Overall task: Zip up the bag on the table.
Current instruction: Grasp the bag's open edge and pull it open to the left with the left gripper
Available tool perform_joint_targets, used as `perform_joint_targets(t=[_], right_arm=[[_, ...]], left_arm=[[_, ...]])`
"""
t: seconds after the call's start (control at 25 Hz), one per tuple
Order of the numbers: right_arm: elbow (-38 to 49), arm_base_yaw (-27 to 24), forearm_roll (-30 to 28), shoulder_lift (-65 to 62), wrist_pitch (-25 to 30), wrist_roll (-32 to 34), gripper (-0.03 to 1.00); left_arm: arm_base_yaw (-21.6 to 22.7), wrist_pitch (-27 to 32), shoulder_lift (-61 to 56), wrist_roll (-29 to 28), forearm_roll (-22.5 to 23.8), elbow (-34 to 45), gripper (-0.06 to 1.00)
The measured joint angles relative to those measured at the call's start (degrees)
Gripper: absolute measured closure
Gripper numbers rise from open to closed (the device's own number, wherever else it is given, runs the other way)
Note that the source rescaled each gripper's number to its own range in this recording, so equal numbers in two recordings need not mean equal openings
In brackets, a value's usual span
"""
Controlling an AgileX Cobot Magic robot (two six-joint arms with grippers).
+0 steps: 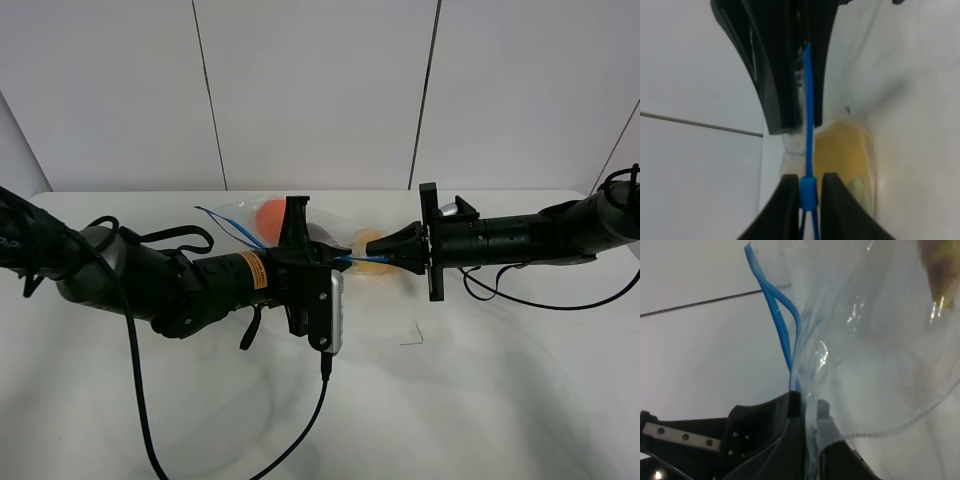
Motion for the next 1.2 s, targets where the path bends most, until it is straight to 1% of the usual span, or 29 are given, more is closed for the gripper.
perform_joint_targets(t=[0.12, 0.2, 0.52, 0.68, 0.8, 0.96, 1.08, 1.2], right_arm=[[0.0, 0.0, -0.1, 0.0, 0.0, 0.0, 0.97], [0.0, 0.0, -0.1, 0.0, 0.0, 0.0, 0.97], [0.0, 0.0, -0.1, 0.0, 0.0, 0.0, 0.97], [0.0, 0.0, -0.1, 0.0, 0.0, 0.0, 0.97], [0.0, 0.0, 0.1, 0.0, 0.0, 0.0, 0.97], [0.0, 0.1, 0.4, 0.0, 0.5, 0.0, 0.97], [0.0, 0.3, 0.4, 0.0, 0.6, 0.1, 0.97], [0.0, 0.3, 0.4, 0.0, 0.6, 0.1, 0.97]], left_arm=[[0.0, 0.0, 0.0, 0.0, 0.0, 0.0, 0.91], [0.0, 0.2, 0.0, 0.2, 0.0, 0.0, 0.94], [0.0, 0.3, 0.0, 0.4, -0.1, 0.0, 0.94], [0.1, 0.3, 0.0, 1.6, -0.2, 0.0, 0.94], [0.5, 0.3, -0.5, 2.4, -1.2, 0.1, 0.94], [2.3, 0.3, -2.3, 2.7, -2.0, 2.2, 0.94], [5.0, 0.3, -4.0, 3.1, -2.2, 4.3, 0.94], [8.6, 0.3, -5.2, 3.2, -2.2, 6.3, 0.94]])
